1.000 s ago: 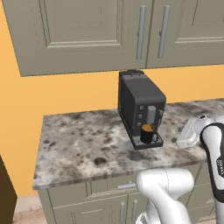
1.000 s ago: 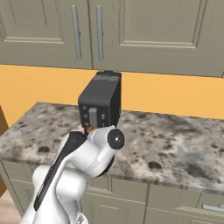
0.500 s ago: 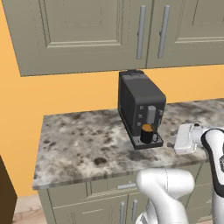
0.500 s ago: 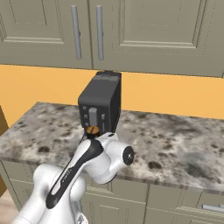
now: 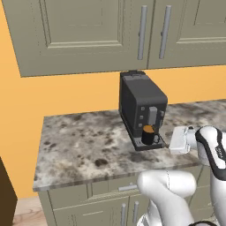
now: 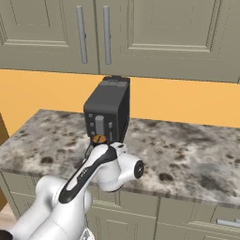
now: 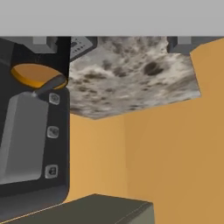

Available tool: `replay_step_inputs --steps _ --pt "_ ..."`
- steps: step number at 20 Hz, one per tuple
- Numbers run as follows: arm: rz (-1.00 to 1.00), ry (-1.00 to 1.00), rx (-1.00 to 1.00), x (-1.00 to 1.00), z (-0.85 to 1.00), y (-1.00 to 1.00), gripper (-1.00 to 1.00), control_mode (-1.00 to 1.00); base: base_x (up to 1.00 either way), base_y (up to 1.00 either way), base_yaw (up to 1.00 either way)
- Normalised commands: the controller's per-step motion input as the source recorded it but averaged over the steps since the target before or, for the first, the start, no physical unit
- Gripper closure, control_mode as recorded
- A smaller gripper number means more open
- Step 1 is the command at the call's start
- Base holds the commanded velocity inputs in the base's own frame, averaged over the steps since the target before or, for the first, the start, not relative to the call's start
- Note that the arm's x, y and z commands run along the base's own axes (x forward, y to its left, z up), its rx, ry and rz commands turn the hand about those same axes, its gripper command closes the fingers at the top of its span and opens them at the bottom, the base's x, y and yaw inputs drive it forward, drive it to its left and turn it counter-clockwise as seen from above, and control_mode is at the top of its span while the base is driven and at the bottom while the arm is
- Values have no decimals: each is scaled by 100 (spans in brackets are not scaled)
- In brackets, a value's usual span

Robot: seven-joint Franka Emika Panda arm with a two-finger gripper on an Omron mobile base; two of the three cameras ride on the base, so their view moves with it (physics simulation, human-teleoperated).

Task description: Pick up the brewed coffee from the coffee machine and place it next to the breakfast plate on the dining counter.

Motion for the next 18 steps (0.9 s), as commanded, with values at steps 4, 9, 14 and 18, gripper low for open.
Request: replay_step_inputs --steps 4,9,14,18 --pt "1 0 6 33 -14 -11 -100 -100 0 0 0" --pt "2 0 6 29 -18 -18 -100 -100 0 0 0" --pt "4 0 4 33 -18 -10 -100 -100 0 0 0" --pt "4 0 3 33 -22 -5 -100 -100 0 0 0"
